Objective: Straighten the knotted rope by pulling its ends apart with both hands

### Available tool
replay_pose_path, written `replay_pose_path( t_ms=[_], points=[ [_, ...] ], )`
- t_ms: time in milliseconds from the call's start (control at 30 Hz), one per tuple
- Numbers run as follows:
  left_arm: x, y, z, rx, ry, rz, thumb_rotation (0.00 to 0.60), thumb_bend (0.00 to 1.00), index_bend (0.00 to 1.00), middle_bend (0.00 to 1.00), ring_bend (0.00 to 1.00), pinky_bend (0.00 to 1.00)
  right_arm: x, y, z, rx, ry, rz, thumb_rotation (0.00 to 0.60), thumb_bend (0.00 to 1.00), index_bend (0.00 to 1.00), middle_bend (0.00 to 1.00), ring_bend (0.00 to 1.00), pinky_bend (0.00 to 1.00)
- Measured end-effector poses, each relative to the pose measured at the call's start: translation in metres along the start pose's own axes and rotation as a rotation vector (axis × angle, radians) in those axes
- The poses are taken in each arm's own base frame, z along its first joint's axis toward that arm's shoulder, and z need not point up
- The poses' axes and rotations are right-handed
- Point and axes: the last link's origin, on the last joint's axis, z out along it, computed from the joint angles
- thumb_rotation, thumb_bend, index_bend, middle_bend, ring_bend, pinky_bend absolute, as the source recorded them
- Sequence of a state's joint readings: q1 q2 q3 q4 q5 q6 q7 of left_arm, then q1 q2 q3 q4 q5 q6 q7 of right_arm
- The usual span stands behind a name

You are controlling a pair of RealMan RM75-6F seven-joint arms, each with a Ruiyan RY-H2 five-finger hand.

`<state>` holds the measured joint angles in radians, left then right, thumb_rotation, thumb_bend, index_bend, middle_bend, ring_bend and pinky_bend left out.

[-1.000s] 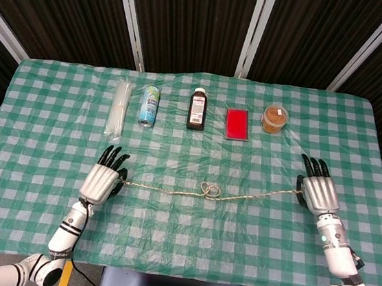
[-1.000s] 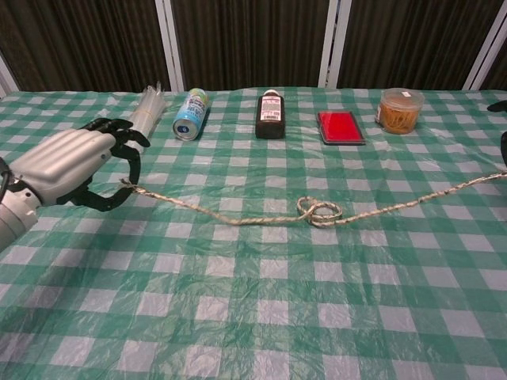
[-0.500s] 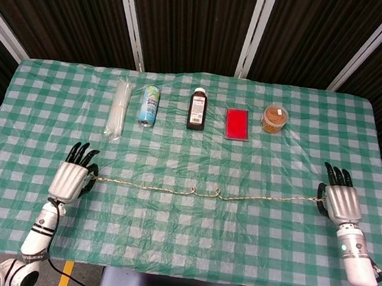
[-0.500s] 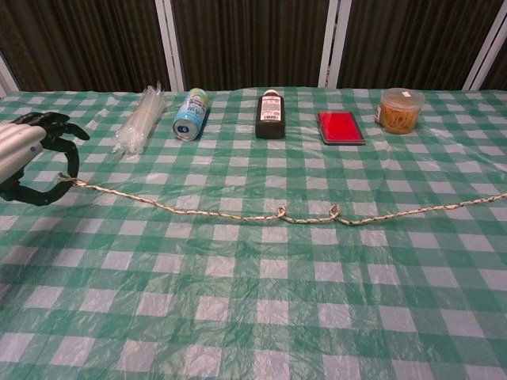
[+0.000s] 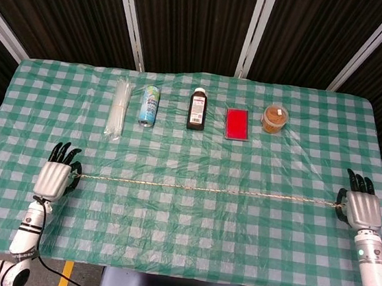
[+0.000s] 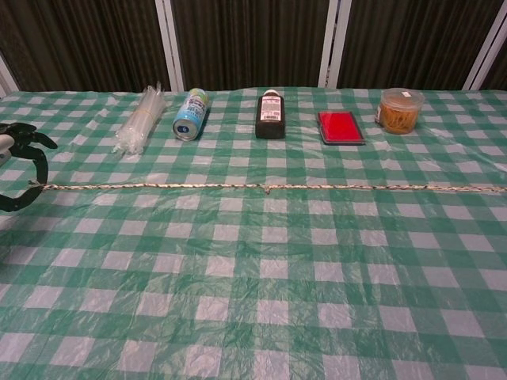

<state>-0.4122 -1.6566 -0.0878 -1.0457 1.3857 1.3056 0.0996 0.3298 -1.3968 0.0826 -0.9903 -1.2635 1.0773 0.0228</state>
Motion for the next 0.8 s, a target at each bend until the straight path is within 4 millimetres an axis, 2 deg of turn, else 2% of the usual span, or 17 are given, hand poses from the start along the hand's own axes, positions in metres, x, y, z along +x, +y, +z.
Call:
replay_pose_path(
  t_ms=[267, 800],
  points=[
    [-0.008, -0.007, 0.001, 0.023, -0.023, 0.002, 0.6, 0.47, 0.7, 0.18, 0.0, 0.03, -0.005, 0.011, -0.001, -0.018, -0.017, -0.001, 0.6, 0.66, 0.78, 0.06, 0.0, 0.0],
    [-0.021, -0.004, 0.001, 0.008, -0.051, -0.013, 0.6, 0.47, 0.66, 0.18, 0.0, 0.03, -0.026, 0.002, 0.006, -0.016, -0.066, -0.008, 0.6, 0.66, 0.78, 0.06, 0.0, 0.0]
  ],
)
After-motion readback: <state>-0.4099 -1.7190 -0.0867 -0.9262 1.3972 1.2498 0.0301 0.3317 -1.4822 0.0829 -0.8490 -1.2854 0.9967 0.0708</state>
